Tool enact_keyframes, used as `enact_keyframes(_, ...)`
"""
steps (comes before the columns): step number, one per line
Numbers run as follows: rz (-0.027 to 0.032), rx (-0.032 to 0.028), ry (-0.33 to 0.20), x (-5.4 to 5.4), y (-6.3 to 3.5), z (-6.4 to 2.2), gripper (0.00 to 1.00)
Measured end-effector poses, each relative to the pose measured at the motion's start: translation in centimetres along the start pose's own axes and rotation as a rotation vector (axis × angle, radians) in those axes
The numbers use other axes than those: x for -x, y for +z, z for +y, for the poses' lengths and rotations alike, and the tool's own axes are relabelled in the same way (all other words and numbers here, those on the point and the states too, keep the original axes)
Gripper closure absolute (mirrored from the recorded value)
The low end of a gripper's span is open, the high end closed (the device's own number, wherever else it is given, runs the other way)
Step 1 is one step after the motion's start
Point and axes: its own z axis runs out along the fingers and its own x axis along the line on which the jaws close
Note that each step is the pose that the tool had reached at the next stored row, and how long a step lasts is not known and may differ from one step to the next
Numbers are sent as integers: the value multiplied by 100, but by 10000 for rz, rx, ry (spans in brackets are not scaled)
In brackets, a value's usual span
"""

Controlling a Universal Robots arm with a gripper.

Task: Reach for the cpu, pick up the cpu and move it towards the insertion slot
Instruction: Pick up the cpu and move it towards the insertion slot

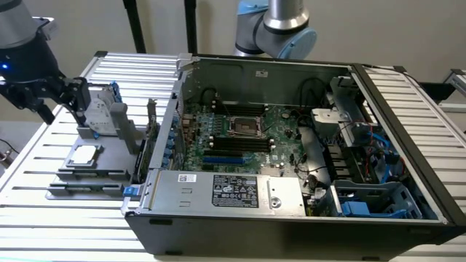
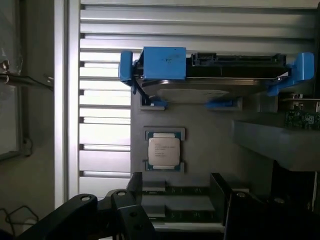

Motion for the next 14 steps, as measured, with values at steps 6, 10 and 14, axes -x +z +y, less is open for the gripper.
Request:
enact_keyframes(6,1,-1,15,-8,108,-4,35)
enact_keyframes(10,-1,0,33,-17,181,-6,35)
enact_keyframes(14,-1,-1,51,-28,254,-8,35)
